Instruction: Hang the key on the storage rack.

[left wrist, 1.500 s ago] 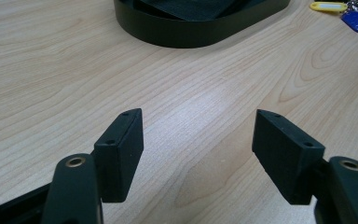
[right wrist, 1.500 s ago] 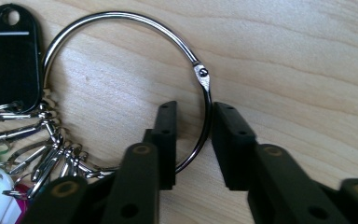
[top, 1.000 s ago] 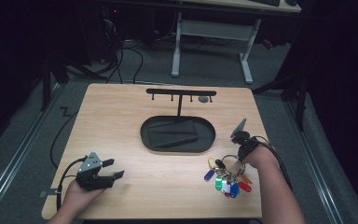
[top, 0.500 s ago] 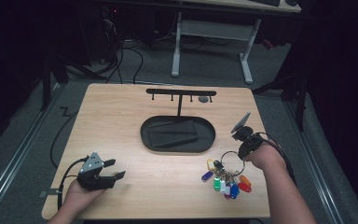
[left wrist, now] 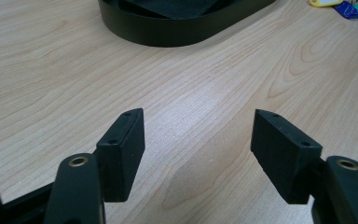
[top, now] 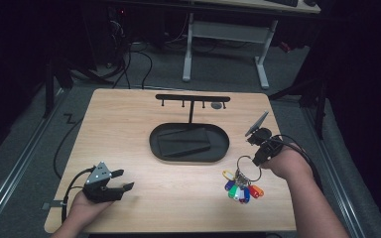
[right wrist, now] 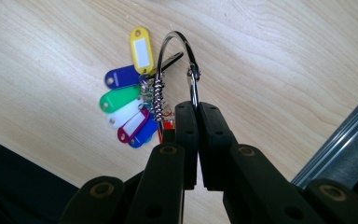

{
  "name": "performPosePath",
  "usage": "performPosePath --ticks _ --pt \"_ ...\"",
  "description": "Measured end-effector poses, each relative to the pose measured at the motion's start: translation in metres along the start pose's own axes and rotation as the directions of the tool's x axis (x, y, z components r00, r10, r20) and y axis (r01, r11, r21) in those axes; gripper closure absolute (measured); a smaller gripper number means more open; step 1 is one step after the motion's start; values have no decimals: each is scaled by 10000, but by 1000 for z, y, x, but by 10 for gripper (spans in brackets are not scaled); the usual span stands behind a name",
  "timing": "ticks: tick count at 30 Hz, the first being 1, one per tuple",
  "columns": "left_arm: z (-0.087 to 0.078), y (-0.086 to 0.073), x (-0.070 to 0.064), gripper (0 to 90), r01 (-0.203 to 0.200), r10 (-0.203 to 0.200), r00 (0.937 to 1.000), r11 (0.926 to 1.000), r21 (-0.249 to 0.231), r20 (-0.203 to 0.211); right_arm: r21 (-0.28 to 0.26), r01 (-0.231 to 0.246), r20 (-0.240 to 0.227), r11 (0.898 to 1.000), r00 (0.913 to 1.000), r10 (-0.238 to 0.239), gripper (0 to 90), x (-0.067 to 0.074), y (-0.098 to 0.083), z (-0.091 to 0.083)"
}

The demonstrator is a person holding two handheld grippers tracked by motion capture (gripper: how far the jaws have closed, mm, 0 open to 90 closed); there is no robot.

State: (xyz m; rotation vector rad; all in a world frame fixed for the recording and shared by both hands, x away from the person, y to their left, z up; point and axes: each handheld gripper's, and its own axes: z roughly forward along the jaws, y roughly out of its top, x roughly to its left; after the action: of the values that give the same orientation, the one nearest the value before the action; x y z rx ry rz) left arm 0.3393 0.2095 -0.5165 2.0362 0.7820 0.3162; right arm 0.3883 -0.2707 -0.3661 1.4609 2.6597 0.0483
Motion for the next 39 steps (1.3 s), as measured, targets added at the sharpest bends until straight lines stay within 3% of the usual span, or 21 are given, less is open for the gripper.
performPosePath --ticks 5,20,39 --pt "0 0 0 356 5 -5 10000 10000 26 18 37 157 -2 9999 9999 -157 877 5 2 -14" --pt "2 1 -1 356 -71 71 10000 10000 10 34 -741 530 123 9958 9986 -523 877 16 23 -68" --pt "2 1 0 356 -106 106 9999 9999 5 50 -967 563 178 9937 9983 -548 877 20 61 -91"
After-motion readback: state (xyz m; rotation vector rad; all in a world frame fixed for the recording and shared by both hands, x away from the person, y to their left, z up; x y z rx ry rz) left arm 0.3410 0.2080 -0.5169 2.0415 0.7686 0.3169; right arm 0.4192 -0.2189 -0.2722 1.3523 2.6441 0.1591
